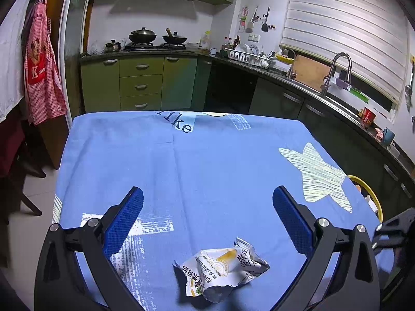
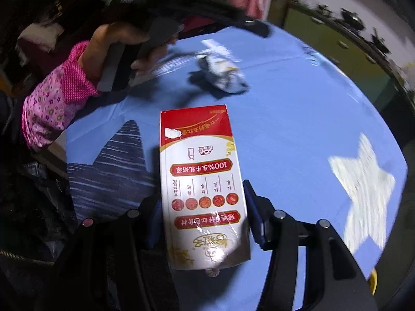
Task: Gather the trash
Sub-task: 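Grasp the red-and-white milk carton with the right tool, then carry the milk carton into the bin and open the right tool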
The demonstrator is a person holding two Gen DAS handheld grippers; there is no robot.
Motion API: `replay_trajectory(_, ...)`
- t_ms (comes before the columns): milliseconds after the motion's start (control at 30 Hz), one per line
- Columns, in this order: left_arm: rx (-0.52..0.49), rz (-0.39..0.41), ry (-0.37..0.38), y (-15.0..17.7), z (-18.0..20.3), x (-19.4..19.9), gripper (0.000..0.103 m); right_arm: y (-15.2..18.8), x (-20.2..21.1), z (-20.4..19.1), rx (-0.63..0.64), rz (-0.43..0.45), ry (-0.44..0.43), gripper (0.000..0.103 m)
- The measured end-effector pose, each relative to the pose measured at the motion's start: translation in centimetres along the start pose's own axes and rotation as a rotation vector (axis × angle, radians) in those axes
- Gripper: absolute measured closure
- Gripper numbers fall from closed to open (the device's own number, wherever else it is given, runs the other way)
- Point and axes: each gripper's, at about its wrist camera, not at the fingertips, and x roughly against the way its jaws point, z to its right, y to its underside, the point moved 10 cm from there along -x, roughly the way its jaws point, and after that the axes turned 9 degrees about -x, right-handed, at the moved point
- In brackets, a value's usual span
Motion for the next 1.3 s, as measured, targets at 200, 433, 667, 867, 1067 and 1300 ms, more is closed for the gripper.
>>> replay_trajectory(200,-0.008,-0.002,0.004,0.1,0.3,-0.1,0.005,3.5,5.2,6.9,-0.207,0.052,0.129,0.051)
replay_trajectory(433,-0.001,0.008,0.005,0.0,0.3,0.2,0.005,10.8,12.4,19.5,-0.551,0.067,0.396,0.051)
replay_trajectory(667,0.006,0.01,0.005,-0.1,0.1,0.3,0.005,19.1,14.2,29.6,-0.905,-0.003,0.52,0.051)
replay_trajectory(867,-0.003,0.001,0.007,-0.1,0.3,0.0,0.005,24.2,12.5,33.6,-1.088,-0.067,0.561,0.05)
replay_trajectory(1067,-0.019,-0.005,0.007,0.0,0.5,-0.2,0.005,26.4,11.5,34.7,-1.216,-0.05,0.489,0.041)
replay_trajectory(1300,-0.012,-0.019,0.036,0.2,0.8,-0.4,0.005,26.9,14.9,33.0,-1.19,-0.011,0.576,0.041)
